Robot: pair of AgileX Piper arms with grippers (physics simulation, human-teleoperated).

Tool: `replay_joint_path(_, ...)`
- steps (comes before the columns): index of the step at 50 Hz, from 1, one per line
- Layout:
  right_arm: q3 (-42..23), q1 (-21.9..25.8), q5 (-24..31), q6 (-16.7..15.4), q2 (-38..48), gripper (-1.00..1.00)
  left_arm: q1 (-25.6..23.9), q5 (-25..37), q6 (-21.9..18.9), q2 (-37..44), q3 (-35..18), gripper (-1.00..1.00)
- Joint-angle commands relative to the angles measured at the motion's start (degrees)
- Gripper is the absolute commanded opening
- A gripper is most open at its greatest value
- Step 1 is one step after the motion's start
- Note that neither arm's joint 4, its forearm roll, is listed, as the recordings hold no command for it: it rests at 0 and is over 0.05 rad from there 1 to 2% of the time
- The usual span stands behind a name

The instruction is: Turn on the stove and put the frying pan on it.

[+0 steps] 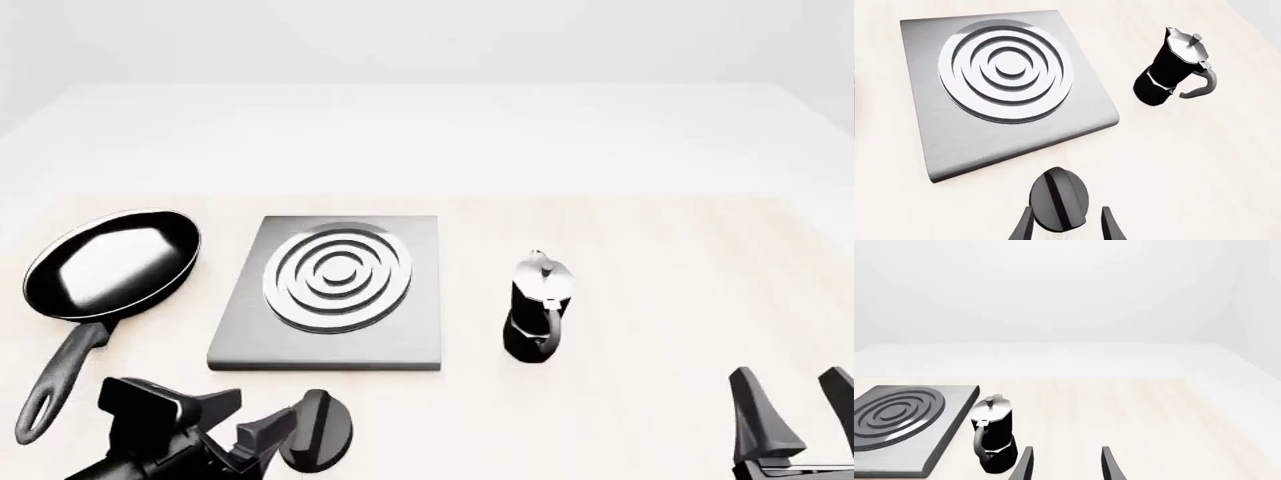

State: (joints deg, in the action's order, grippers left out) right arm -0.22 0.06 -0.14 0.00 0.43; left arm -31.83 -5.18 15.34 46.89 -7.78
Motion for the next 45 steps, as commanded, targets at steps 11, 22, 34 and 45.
replay_joint_path(11,0.0,0.0,0.0,0.0,0.0,1.0,-3.4,-3.9,1.8,5.2,1.4,1.0)
replay_joint_path(22,0.0,0.0,0.0,0.0,0.0,1.0,-5.0,-5.9,2.2,7.9,1.8,1.0)
replay_joint_path(34,0.0,0.0,0.0,0.0,0.0,1.0,-4.9,-8.2,2.7,10.5,2.8,1.0)
replay_joint_path(45,0.0,0.0,0.0,0.0,0.0,1.0,-4.1,-11.5,1.7,14.4,2.9,1.0)
